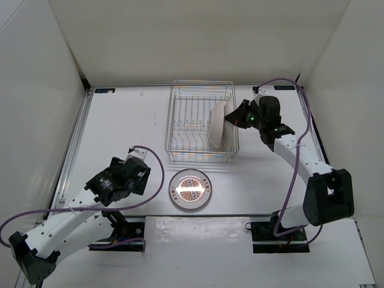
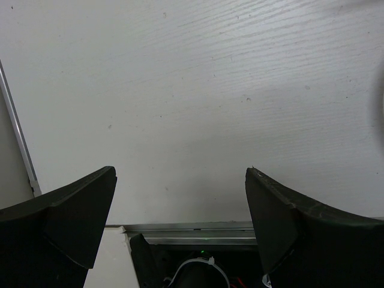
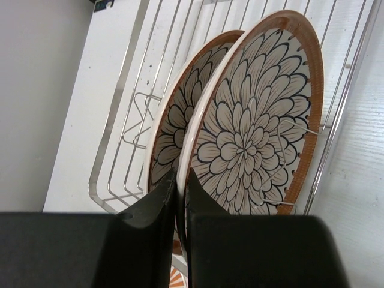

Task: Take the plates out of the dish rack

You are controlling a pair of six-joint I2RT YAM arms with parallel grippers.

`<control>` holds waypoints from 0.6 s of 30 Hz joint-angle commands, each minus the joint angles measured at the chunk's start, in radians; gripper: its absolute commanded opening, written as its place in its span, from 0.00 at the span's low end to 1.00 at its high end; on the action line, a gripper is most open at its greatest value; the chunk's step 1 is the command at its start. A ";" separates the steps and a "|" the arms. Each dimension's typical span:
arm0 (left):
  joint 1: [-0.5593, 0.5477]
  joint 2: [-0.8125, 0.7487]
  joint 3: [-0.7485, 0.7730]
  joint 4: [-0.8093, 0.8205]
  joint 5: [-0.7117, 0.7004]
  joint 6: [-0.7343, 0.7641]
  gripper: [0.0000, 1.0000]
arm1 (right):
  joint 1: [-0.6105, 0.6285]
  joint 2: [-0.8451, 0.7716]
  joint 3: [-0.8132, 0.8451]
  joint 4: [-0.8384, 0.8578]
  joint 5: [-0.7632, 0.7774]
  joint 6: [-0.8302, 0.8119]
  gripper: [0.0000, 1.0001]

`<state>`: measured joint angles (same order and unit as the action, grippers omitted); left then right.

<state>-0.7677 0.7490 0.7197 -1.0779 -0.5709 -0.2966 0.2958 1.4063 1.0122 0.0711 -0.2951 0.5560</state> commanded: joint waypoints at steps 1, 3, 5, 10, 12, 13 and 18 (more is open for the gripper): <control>0.002 -0.014 0.003 -0.007 0.006 -0.003 0.99 | -0.014 -0.089 0.020 0.360 0.027 0.030 0.00; 0.005 -0.016 0.003 -0.010 0.006 -0.001 0.99 | -0.015 -0.084 0.026 0.372 0.014 0.033 0.00; 0.005 -0.017 0.006 -0.008 0.005 -0.003 0.99 | -0.018 -0.075 0.029 0.381 0.005 0.047 0.00; 0.004 -0.016 0.003 -0.010 0.005 -0.004 0.99 | -0.044 -0.064 0.031 0.443 -0.042 0.071 0.00; 0.005 -0.017 0.003 -0.008 0.003 -0.003 0.99 | -0.052 -0.064 0.034 0.460 -0.062 0.090 0.00; 0.004 -0.017 0.003 -0.007 0.003 -0.003 0.99 | -0.069 -0.060 0.032 0.487 -0.065 0.107 0.00; 0.002 -0.010 0.003 -0.008 0.005 -0.001 0.99 | -0.102 -0.037 0.019 0.605 -0.119 0.202 0.00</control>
<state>-0.7677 0.7425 0.7197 -1.0851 -0.5659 -0.2966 0.2218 1.4025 0.9833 0.3084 -0.3660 0.6994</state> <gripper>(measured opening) 0.992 0.088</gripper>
